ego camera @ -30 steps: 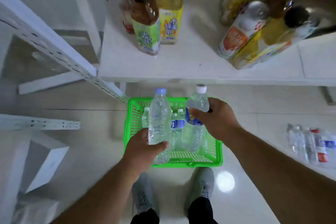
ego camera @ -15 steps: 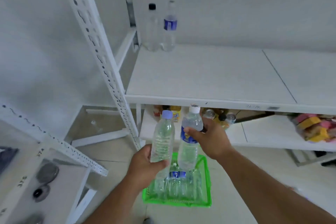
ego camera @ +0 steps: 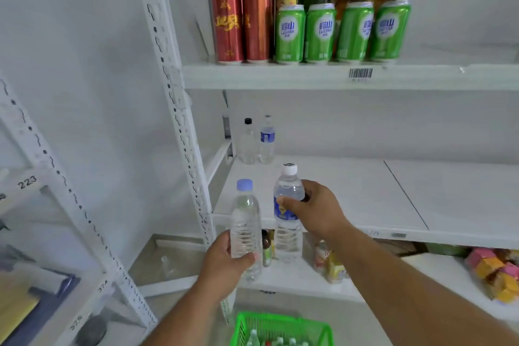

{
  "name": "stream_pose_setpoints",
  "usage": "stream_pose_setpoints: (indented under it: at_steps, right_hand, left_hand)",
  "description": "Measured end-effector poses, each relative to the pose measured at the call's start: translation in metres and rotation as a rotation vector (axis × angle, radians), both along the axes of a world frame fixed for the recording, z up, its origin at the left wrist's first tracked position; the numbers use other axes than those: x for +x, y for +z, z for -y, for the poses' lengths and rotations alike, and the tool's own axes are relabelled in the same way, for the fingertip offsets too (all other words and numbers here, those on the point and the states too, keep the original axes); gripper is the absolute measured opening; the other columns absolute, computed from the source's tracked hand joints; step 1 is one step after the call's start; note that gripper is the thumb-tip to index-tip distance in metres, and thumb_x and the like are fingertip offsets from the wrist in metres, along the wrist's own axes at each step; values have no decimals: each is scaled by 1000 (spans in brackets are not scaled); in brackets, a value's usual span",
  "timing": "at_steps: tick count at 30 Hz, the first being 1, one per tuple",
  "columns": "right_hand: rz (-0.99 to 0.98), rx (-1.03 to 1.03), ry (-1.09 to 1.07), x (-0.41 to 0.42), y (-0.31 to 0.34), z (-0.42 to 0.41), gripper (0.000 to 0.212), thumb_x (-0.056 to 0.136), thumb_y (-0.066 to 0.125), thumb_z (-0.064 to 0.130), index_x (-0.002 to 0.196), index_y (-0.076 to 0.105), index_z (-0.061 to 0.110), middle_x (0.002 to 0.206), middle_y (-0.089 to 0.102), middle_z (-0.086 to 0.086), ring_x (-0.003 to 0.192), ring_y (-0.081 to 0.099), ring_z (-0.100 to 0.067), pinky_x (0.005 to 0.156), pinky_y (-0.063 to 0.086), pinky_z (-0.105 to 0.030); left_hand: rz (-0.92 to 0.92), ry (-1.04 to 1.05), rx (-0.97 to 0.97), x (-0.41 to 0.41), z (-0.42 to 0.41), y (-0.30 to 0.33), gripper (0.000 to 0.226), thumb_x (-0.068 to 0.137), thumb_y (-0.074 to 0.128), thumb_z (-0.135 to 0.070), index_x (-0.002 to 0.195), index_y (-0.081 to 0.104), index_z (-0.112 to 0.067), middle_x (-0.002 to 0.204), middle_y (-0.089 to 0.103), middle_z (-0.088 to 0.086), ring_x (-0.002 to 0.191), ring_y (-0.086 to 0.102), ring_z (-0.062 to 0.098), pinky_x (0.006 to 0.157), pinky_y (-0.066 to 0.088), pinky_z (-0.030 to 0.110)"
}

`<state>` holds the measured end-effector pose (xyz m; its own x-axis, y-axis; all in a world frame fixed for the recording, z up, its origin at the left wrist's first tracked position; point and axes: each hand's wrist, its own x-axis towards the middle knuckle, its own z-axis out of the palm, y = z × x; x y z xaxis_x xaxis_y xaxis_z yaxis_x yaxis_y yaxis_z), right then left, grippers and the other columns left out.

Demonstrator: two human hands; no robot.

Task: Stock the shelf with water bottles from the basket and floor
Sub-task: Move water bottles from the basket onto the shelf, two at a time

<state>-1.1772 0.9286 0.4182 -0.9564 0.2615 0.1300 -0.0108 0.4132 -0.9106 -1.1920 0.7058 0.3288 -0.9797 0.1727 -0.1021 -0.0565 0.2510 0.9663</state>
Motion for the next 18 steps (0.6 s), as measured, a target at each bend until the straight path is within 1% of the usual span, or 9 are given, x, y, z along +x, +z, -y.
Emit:
stream_pose_setpoints:
  at_steps: [4,6,8,11,12,15,18]
  right_hand:
    - [-14,0,-1,-16,15,-2,12,80,78,35,90,71,34,83,74,16,74,69,1,60,50,-11]
    - [-7,-8,-20,-30,18,-5,13,80,78,36,90,71,33,83,75,14,75,70,-2,62,53,-15]
    - [1,-7,-35,-48,21,-7,15,81,78,36,92,71,31,83,75,13,74,70,-5,63,55,-19]
    - [20,4,-62,-81,23,-10,16,81,78,38,93,70,32,80,73,13,63,66,0,50,46,-13]
    - [26,6,-72,-93,23,-11,17,81,78,39,94,69,33,80,72,14,61,65,0,49,43,-12]
    - [39,13,-105,-131,21,-14,19,80,78,39,94,67,36,83,71,17,66,66,2,53,43,-12]
    - [60,11,-144,-166,16,-17,20,79,79,39,95,67,33,81,71,15,67,65,-2,54,43,-14]
  left_hand:
    - [-22,4,-3,-17,-3,12,43,73,84,-7,109,67,-22,97,78,-6,89,74,9,86,58,35]
    - [-33,-12,-13,-32,-7,14,44,73,84,-9,111,66,-23,99,77,-7,91,73,10,88,58,37]
    - [-41,-24,-16,-51,-11,16,45,73,84,-11,113,65,-24,100,77,-9,92,73,7,88,58,36]
    - [-56,-30,-40,-87,-18,16,44,73,85,-21,111,65,-31,99,76,-14,89,71,2,82,58,30]
    - [-58,-32,-43,-100,-21,16,43,73,85,-23,110,64,-33,99,75,-14,88,70,1,78,57,26]
    - [-63,-54,-37,-143,-29,14,43,75,84,-23,110,63,-33,99,73,-14,84,67,-7,64,48,9]
    - [-62,-68,-25,-185,-35,7,42,76,84,-20,109,62,-32,97,72,-13,77,64,-15,57,45,2]
